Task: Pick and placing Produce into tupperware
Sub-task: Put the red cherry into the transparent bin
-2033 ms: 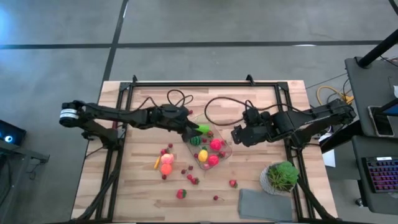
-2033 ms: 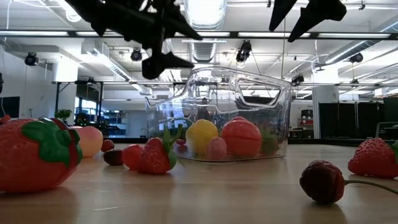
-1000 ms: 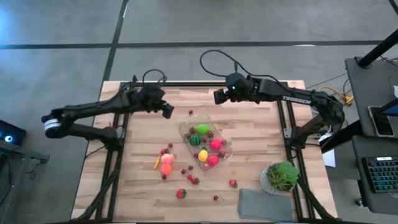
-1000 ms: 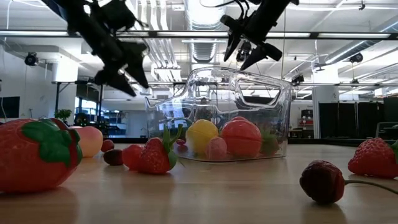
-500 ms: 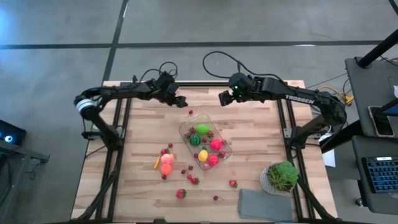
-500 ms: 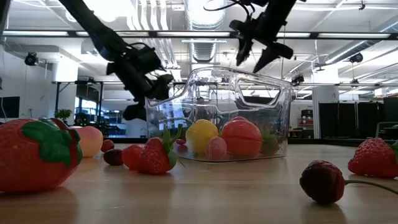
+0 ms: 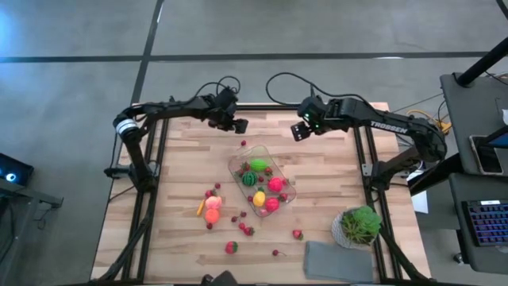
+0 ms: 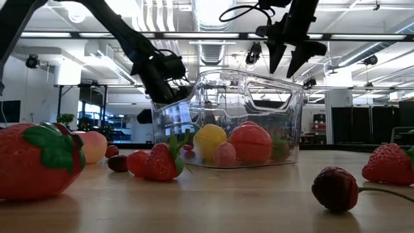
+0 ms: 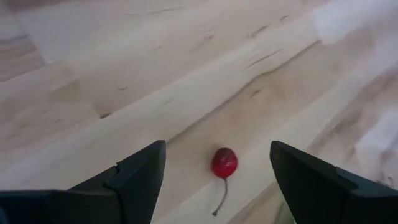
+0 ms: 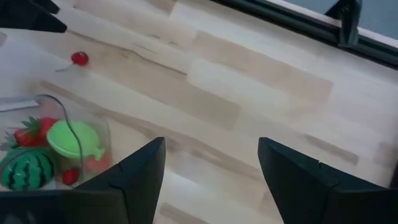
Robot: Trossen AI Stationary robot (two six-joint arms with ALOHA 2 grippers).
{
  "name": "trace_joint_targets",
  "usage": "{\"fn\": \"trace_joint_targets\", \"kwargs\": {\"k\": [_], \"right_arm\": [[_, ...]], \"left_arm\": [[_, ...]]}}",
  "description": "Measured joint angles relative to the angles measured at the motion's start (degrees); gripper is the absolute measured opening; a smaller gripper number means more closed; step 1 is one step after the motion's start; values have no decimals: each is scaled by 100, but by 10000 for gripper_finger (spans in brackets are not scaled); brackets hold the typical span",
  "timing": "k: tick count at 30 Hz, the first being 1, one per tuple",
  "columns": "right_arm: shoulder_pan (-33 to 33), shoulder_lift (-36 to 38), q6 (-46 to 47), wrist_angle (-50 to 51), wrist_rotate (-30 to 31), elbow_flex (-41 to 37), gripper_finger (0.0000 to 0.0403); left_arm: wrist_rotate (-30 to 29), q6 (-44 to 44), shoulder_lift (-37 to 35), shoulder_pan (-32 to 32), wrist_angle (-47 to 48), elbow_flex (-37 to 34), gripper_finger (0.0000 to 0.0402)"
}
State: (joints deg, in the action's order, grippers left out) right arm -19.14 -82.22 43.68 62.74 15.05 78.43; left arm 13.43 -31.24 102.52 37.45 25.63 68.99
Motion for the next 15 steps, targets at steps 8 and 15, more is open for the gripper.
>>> {"fn": "trace_joint_targets", "kwargs": {"k": [8, 15], "right_arm": [[0, 1, -24, 201, 20, -39, 247], [0, 1, -193, 196, 230, -68, 242]], "left_arm": [[194, -706, 322, -21, 444, 205, 250], [857, -1049, 522, -150, 407, 371, 236]]}}
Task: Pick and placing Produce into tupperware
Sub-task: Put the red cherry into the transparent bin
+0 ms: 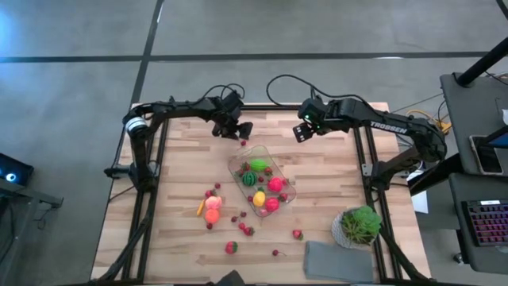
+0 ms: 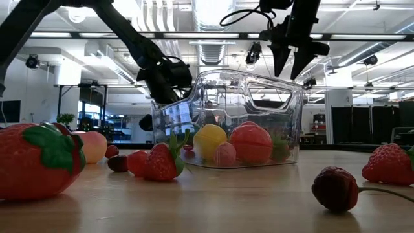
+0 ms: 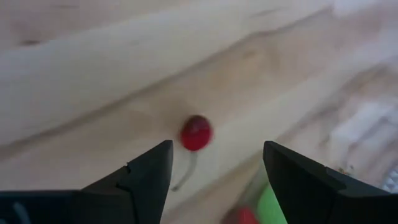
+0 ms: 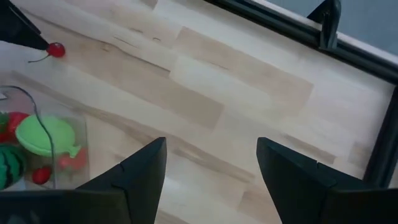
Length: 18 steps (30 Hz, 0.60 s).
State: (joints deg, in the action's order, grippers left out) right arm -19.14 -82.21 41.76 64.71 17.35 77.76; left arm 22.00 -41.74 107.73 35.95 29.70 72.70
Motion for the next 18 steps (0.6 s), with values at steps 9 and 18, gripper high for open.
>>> {"fn": "trace_joint_targets", "kwargs": {"k": [9, 18], "right_arm": [[0, 0, -205, 6, 143, -20, 242], [0, 0, -501, 111, 413, -48, 242]], "left_arm": [[126, -314, 263, -7, 85, 35, 235], [-162, -634, 549, -10, 160, 279, 235]]}}
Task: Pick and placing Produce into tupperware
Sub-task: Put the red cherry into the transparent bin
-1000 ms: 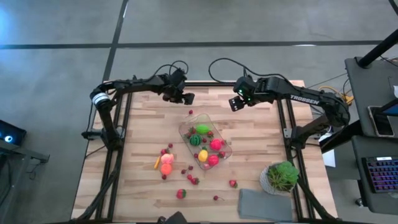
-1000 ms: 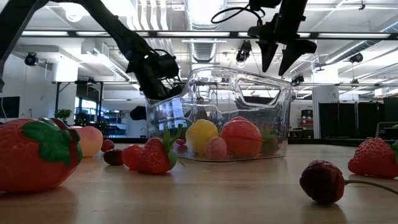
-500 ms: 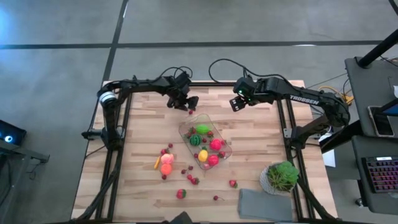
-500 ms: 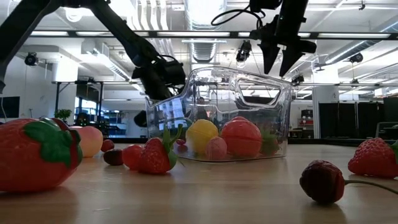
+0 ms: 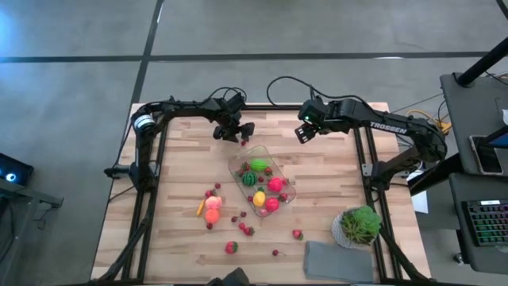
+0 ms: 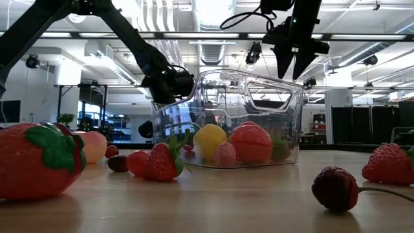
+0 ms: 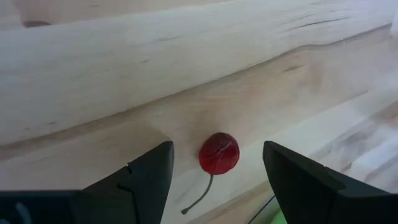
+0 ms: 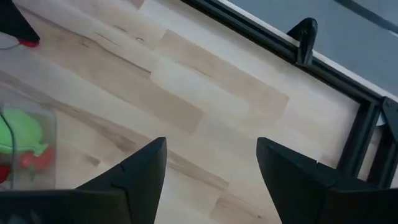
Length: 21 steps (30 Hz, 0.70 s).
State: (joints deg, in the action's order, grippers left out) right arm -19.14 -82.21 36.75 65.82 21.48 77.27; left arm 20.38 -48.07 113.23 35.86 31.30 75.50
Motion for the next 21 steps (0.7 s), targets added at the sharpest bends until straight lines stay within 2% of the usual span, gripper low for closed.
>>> {"fn": "trace_joint_targets", "kwargs": {"k": [5, 15, 21], "right_arm": [[-2, 0, -41, -1, 132, -56, 240], [-2, 0, -45, -2, 271, -192, 247], [-2, 0, -83, 0, 273, -227, 243]], "left_arm": [[-119, -116, 68, -69, 161, 134, 229], [-314, -116, 66, -109, 270, 110, 148], [-560, -253, 68, -255, 280, 121, 135]]}}
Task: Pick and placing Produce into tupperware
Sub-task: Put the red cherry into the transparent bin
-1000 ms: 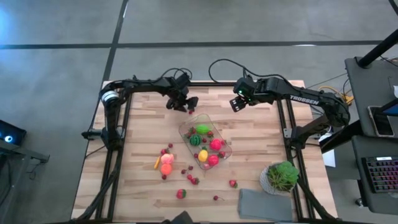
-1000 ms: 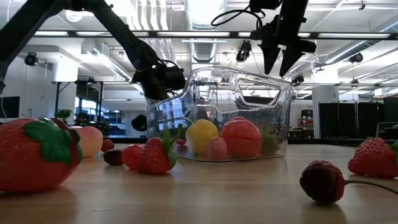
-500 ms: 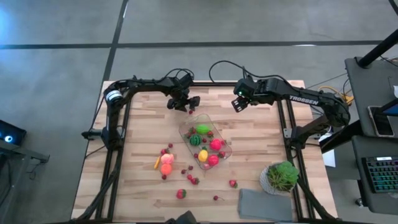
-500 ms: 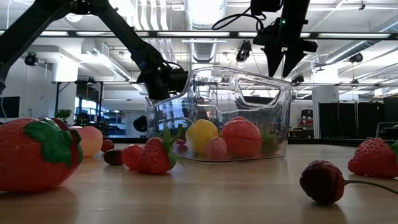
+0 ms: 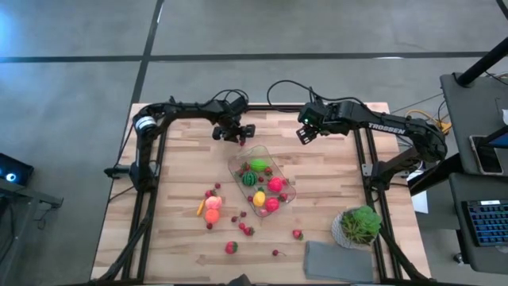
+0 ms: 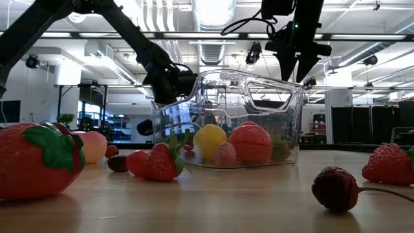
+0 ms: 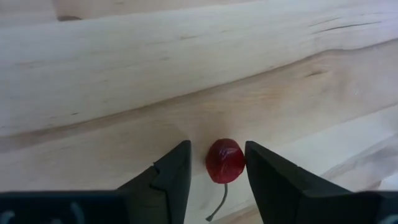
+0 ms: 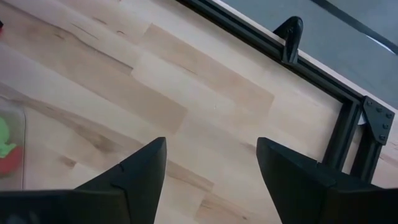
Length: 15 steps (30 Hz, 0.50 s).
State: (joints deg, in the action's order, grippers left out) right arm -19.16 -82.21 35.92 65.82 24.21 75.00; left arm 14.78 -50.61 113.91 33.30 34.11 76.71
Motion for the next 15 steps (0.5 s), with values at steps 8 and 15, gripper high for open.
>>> {"fn": "trace_joint_targets", "kwargs": {"k": [8, 15], "right_arm": [[0, 0, -59, 0, 45, -11, 244], [0, 0, -227, 0, 138, -11, 244]], "left_arm": [[-382, 0, -4, -244, 63, 15, 134], [-426, 6, -4, -299, 182, 26, 134]]}}
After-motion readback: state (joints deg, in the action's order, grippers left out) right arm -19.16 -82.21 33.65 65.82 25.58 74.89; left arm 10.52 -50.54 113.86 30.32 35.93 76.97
